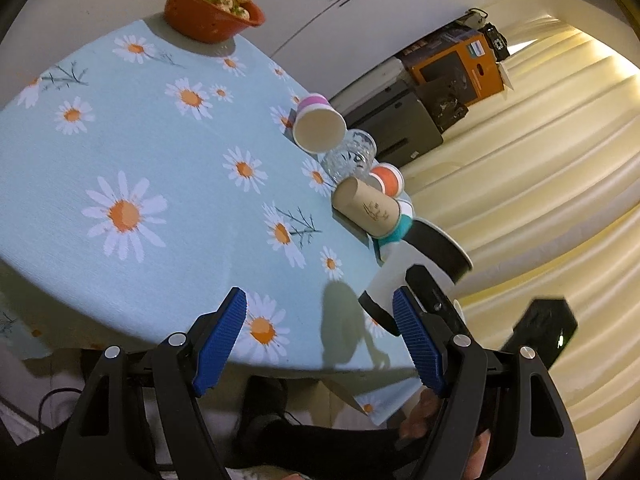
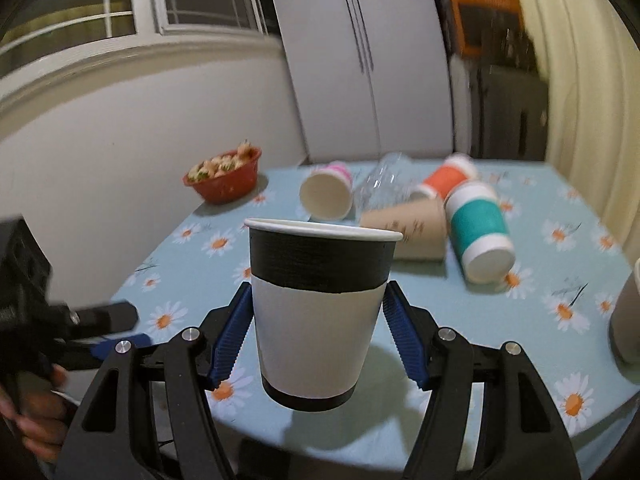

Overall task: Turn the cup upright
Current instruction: 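Open the left tool and lower the cup onto the table with the right tool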

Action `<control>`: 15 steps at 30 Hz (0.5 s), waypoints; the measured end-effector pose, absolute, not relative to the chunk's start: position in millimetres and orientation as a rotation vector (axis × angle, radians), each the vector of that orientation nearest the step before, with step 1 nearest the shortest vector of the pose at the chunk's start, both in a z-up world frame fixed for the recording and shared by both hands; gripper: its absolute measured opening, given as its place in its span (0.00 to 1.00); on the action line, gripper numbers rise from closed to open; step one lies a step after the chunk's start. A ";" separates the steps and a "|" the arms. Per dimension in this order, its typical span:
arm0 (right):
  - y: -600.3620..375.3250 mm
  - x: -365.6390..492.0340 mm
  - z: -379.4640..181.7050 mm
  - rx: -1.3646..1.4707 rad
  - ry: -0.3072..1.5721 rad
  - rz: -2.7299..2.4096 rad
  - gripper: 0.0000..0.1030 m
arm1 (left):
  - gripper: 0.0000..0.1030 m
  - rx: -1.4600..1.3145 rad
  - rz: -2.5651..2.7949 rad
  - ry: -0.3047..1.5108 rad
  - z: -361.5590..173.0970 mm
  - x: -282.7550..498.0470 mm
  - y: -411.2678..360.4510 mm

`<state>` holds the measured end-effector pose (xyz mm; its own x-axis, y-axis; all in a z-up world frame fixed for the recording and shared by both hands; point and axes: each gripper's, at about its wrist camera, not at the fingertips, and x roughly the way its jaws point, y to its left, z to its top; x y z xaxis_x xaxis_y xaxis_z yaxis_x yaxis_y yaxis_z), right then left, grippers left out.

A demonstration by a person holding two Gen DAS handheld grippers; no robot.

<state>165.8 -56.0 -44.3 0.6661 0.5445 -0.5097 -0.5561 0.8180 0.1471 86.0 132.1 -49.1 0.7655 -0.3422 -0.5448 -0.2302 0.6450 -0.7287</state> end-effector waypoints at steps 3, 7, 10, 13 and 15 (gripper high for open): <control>-55.3 151.5 -53.1 -0.064 0.434 0.573 0.64 | 0.72 -0.883 -0.061 0.708 -47.0 85.5 133.6; -51.0 145.8 -66.4 -0.085 0.357 0.535 0.64 | 0.81 -0.905 -0.057 0.697 -48.2 83.9 136.7; -46.0 146.8 -78.9 -0.103 0.327 0.522 0.64 | 0.81 -0.909 -0.046 0.690 -48.9 82.8 138.4; -43.6 141.0 -86.8 -0.139 0.275 0.509 0.64 | 0.81 -0.926 -0.046 0.682 -50.7 81.5 140.1; -44.2 140.0 -89.6 -0.149 0.245 0.497 0.64 | 0.82 -0.931 -0.045 0.682 -51.7 80.6 141.1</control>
